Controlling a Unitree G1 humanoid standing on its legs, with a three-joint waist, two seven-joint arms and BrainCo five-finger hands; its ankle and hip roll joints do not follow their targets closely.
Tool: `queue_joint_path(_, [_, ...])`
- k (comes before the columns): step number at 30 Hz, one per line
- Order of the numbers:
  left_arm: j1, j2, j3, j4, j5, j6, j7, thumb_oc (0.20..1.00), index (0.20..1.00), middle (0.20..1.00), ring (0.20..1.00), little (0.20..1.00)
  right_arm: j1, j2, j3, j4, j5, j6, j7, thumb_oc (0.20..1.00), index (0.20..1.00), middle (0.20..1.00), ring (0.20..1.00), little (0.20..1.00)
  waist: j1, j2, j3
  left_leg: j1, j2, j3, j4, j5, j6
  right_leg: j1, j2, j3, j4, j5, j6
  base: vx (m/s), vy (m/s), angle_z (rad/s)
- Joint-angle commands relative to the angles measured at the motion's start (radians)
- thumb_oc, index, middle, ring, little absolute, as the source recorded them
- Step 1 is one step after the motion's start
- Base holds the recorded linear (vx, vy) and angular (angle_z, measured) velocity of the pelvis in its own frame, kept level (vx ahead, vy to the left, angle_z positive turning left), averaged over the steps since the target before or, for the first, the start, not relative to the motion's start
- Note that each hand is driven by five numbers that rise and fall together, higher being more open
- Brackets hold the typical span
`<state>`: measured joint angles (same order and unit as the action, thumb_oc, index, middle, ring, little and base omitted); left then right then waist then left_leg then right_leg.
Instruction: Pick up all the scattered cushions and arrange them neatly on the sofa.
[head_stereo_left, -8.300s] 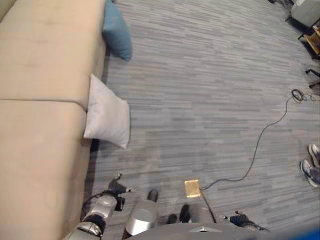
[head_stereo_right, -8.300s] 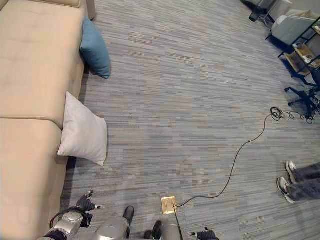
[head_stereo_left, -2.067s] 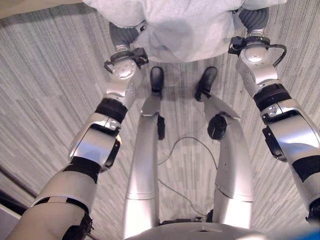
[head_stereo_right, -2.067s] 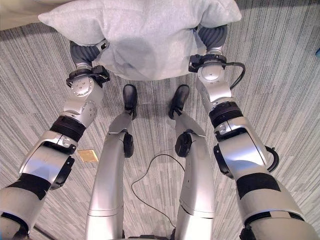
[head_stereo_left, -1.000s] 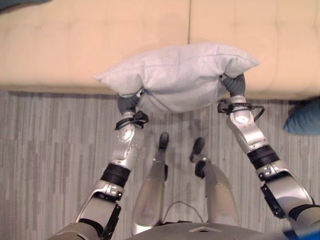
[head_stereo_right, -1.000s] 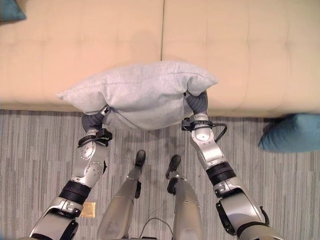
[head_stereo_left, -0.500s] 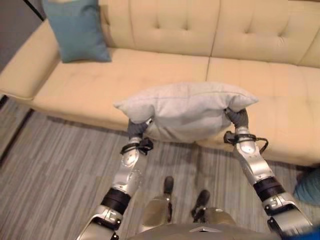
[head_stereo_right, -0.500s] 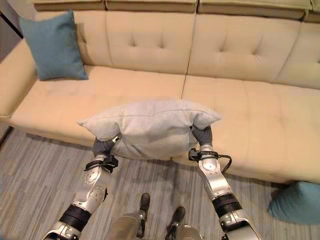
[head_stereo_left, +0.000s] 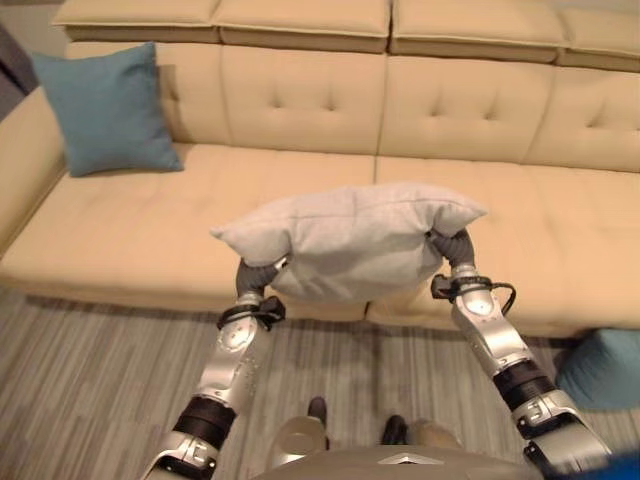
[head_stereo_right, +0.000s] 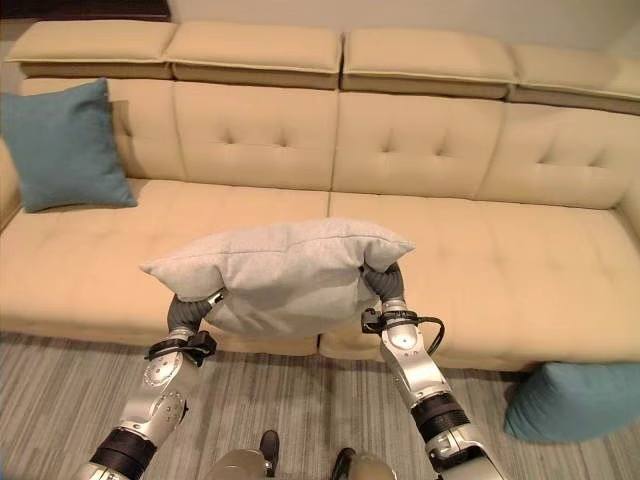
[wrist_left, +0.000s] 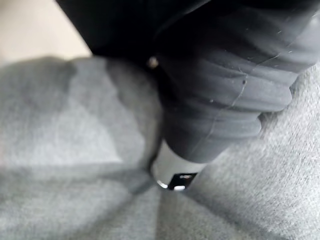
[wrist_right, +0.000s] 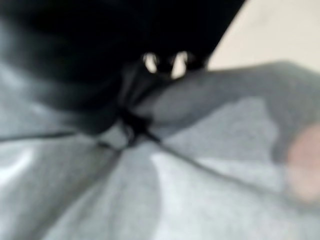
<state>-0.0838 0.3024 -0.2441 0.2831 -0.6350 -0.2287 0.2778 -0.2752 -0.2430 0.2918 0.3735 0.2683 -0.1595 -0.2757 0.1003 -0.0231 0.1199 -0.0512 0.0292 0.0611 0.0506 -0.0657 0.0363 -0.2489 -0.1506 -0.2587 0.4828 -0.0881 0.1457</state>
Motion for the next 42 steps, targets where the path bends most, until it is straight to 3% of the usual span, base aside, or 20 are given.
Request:
queue_joint_path(1, [-0.096,-0.034,-0.056,-0.104,0.05,-0.075,-0.075,0.2,0.2,0.2,0.2,0.2,-0.103,0.044,0.046,-0.091,-0.036,-0.075,0.076,0.2,0.2,0.2,0.2,0.2,0.028,0.025,-0.018,0.059,-0.038,-0.066,-0.043,-0.05,-0.001,0.046,0.031,0.058,-0.316,0.077,0.012,0.18,-0.028,-0.16])
queue_joint_path(3, [-0.122,-0.037,-0.077,-0.094,0.052,-0.085,-0.081,0.2,0.2,0.2,0.2,0.2,-0.107,0.036,0.044,-0.086,-0.03,-0.079,0.073,0.2,0.2,0.2,0.2,0.2,0.019,0.01,-0.014,0.065,-0.054,-0.091,-0.035,-0.066,-0.003,0.059,0.038,0.111,-0.406,0.1,0.01,0.21,-0.033,0.13])
queue_joint_path(8, [-0.128,-0.053,-0.091,-0.087,0.047,-0.08,-0.093,0.2,0.2,0.2,0.2,0.2,-0.085,0.021,0.028,-0.088,-0.024,-0.085,0.072,0.2,0.2,0.2,0.2,0.2,0.003,-0.02,-0.036,0.063,-0.032,-0.125,0.013,-0.096,-0.056,0.131,0.056,0.032,-0.476,0.121,-0.012,0.23,-0.113,0.72])
queue_joint_path(9, [-0.129,-0.054,-0.095,-0.089,0.047,-0.077,-0.096,0.2,0.2,0.2,0.2,0.2,-0.073,0.016,0.022,-0.09,-0.022,-0.089,0.07,0.2,0.2,0.2,0.2,0.2,0.0,-0.025,-0.036,0.052,-0.025,-0.12,0.055,-0.091,-0.073,0.153,0.061,0.016,-0.487,0.114,-0.02,0.3,-0.169,0.96])
queue_joint_path(10, [-0.136,-0.061,-0.101,-0.091,0.039,-0.077,-0.097,0.2,0.2,0.2,0.2,0.2,-0.061,0.006,0.011,-0.095,-0.018,-0.091,0.065,0.2,0.2,0.2,0.2,0.2,-0.003,-0.033,-0.021,-0.022,-0.01,-0.101,0.2,-0.059,-0.102,0.189,0.061,-0.011,-0.503,0.101,-0.038,0.19,-0.113,0.87])
queue_joint_path(12, [-0.144,-0.067,-0.105,-0.089,0.035,-0.077,-0.095,0.2,0.2,0.2,0.2,0.2,-0.061,0.003,0.006,-0.093,-0.016,-0.09,0.059,0.2,0.2,0.2,0.2,0.2,-0.004,-0.039,-0.012,-0.074,-0.001,-0.086,0.266,-0.043,-0.106,0.204,0.061,-0.024,-0.51,0.09,-0.051,0.09,-0.065,0.71])
queue_joint_path(13, [-0.15,-0.068,-0.108,-0.089,0.032,-0.074,-0.099,0.2,0.2,0.2,0.2,0.2,-0.061,0.0,0.003,-0.092,-0.013,-0.088,0.056,0.2,0.2,0.2,0.2,0.2,-0.001,-0.044,-0.005,-0.109,0.002,-0.071,0.291,-0.05,-0.099,0.217,0.061,-0.035,-0.518,0.082,-0.056,0.17,-0.073,0.5])
queue_joint_path(14, [-0.15,-0.067,-0.112,-0.088,0.038,-0.066,-0.107,0.2,0.2,0.2,0.2,0.2,-0.056,-0.003,-0.006,-0.094,-0.008,-0.091,0.055,0.2,0.2,0.2,0.2,0.2,0.007,-0.06,0.002,-0.163,-0.012,-0.044,0.292,-0.093,-0.078,0.245,0.061,-0.045,-0.534,0.067,-0.057,0.15,-0.051,0.27])
queue_joint_path(16, [-0.151,-0.065,-0.115,-0.09,0.046,-0.062,-0.107,0.2,0.2,0.2,0.2,0.2,-0.05,-0.003,-0.013,-0.098,-0.01,-0.091,0.053,0.2,0.2,0.2,0.2,0.2,0.007,-0.067,0.003,-0.191,-0.018,-0.022,0.273,-0.091,-0.07,0.253,0.063,-0.053,-0.54,0.064,-0.056,0.16,-0.016,0.16])
queue_joint_path(18, [-0.16,-0.057,-0.114,-0.087,0.057,-0.053,-0.103,0.2,0.2,0.2,0.2,0.2,-0.055,0.003,-0.019,-0.093,-0.004,-0.093,0.043,0.2,0.2,0.2,0.2,0.2,0.022,-0.077,-0.002,-0.28,-0.03,0.02,0.218,-0.019,-0.064,0.274,0.085,-0.053,-0.549,0.042,-0.063,0.19,0.011,0.11])
queue_joint_path(23, [-0.132,-0.035,-0.097,-0.103,0.058,-0.046,-0.106,0.2,0.2,0.2,0.2,0.2,-0.057,0.026,-0.012,-0.078,0.002,-0.094,0.042,0.2,0.2,0.2,0.2,0.2,0.069,-0.084,-0.002,-0.317,-0.045,-0.02,0.161,0.049,-0.078,0.315,0.128,-0.022,-0.54,0.012,-0.067,0.18,0.045,-0.12])
queue_joint_path(29, [-0.08,0.025,-0.073,-0.134,0.069,-0.03,-0.118,0.2,0.2,0.2,0.2,0.2,-0.046,0.075,0.013,-0.079,0.005,-0.094,0.076,0.2,0.2,0.2,0.2,0.2,0.101,-0.113,-0.031,-0.205,-0.069,-0.075,0.116,0.024,-0.05,0.338,0.138,0.023,-0.452,-0.018,-0.057,0.23,0.13,-0.4])
queue_joint_path(30, [-0.071,0.051,-0.059,-0.139,0.067,-0.027,-0.116,0.2,0.2,0.2,0.2,0.2,-0.062,0.091,0.024,-0.072,0.006,-0.089,0.089,0.2,0.2,0.2,0.2,0.2,0.113,-0.111,-0.03,-0.159,-0.054,-0.059,0.122,-0.007,-0.03,0.305,0.123,0.023,-0.328,-0.002,-0.022,0.15,0.147,-0.46])
queue_joint_path(31, [-0.071,0.051,-0.059,-0.139,0.067,-0.027,-0.116,0.2,0.2,0.2,0.2,0.2,-0.063,0.091,0.024,-0.072,0.006,-0.088,0.089,0.2,0.2,0.2,0.2,0.2,0.113,-0.112,-0.032,-0.161,-0.054,-0.059,0.12,-0.004,-0.031,0.302,0.123,0.023,-0.328,0.0,-0.023,0.11,0.14,-0.57])
queue_joint_path(34, [-0.076,0.067,-0.05,-0.14,0.08,-0.035,-0.109,0.2,0.2,0.2,0.2,0.2,-0.094,0.107,0.035,-0.068,0.0,-0.084,0.099,0.2,0.2,0.2,0.2,0.2,0.104,-0.078,-0.012,-0.121,-0.035,-0.05,0.129,-0.028,-0.001,0.196,0.097,0.026,-0.132,0.067,0.05,0.05,0.12,-0.53])
queue_joint_path(38, [-0.089,0.057,-0.045,-0.141,0.076,-0.044,-0.11,0.2,0.2,0.2,0.2,0.2,-0.126,0.103,0.042,-0.066,-0.002,-0.08,0.105,0.2,0.2,0.2,0.2,0.2,0.086,-0.049,-0.013,-0.067,-0.029,-0.05,0.102,-0.054,0.008,0.166,0.05,0.02,-0.254,0.037,0.005,0.13,0.04,-0.25])
queue_joint_path(42, [-0.113,0.04,-0.052,-0.137,0.067,-0.058,-0.11,0.2,0.2,0.2,0.2,0.2,-0.136,0.088,0.04,-0.086,-0.005,-0.079,0.105,0.2,0.2,0.2,0.2,0.2,0.06,-0.04,-0.001,-0.055,-0.039,-0.074,0.136,-0.099,0.0,0.124,0.009,0.072,-0.376,0.087,0.001,0.19,-0.034,-0.11])
